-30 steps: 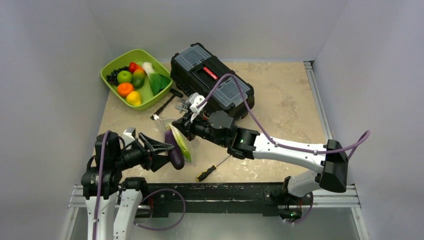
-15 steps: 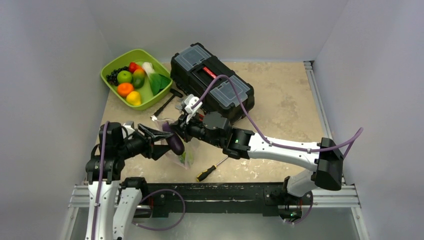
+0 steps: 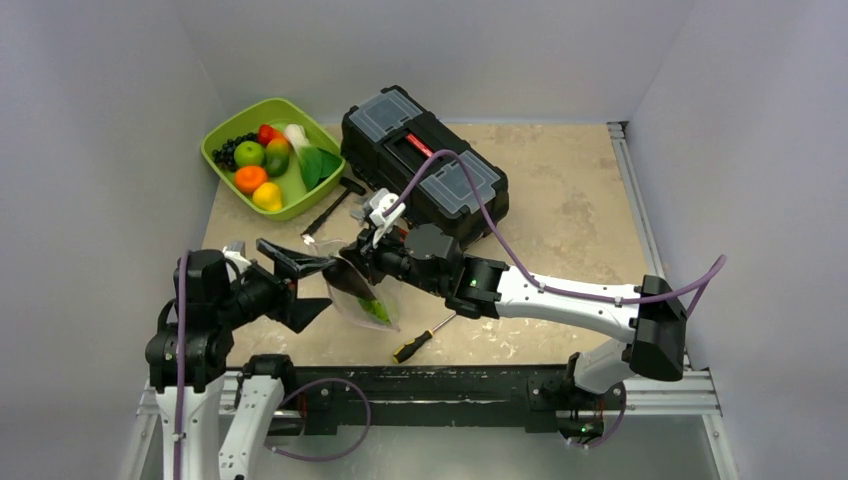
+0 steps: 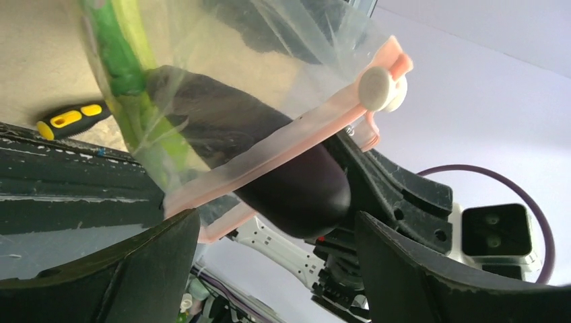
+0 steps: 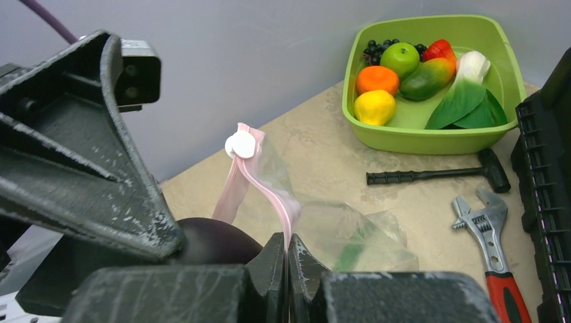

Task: Place the food in the zip-top bag and seal the zipper
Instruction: Place the fake vegetable in the zipper food storage bag, then pick up the fake vegetable from the zipper food storage bag.

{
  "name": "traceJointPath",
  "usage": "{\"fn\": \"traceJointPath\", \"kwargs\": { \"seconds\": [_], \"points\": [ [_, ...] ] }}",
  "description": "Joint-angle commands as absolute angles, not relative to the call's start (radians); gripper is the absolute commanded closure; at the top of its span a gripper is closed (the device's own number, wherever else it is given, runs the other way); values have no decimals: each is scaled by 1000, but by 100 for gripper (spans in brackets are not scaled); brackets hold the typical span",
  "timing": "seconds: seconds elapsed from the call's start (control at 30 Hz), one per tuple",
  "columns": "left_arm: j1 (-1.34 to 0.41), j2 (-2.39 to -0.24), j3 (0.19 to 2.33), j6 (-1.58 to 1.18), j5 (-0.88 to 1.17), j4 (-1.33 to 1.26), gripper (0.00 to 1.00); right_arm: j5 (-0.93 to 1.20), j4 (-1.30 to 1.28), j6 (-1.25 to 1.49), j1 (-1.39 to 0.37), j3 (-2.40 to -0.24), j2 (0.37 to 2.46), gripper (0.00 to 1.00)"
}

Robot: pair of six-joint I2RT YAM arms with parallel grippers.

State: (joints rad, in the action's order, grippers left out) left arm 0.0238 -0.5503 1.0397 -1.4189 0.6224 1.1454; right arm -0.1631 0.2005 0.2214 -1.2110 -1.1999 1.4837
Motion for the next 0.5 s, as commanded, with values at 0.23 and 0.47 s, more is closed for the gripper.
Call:
{"fn": "traceJointPath", "kwargs": {
  "seconds": [0.23, 0.47],
  "points": [
    [21, -530, 1078, -1236, 599, 1167, 19, -151, 241, 244, -1215, -1280, 1488, 100],
    [21, -622, 1181, -889, 623, 1118, 27, -140, 241, 256, -1215, -1282, 1491, 100]
  ]
}}
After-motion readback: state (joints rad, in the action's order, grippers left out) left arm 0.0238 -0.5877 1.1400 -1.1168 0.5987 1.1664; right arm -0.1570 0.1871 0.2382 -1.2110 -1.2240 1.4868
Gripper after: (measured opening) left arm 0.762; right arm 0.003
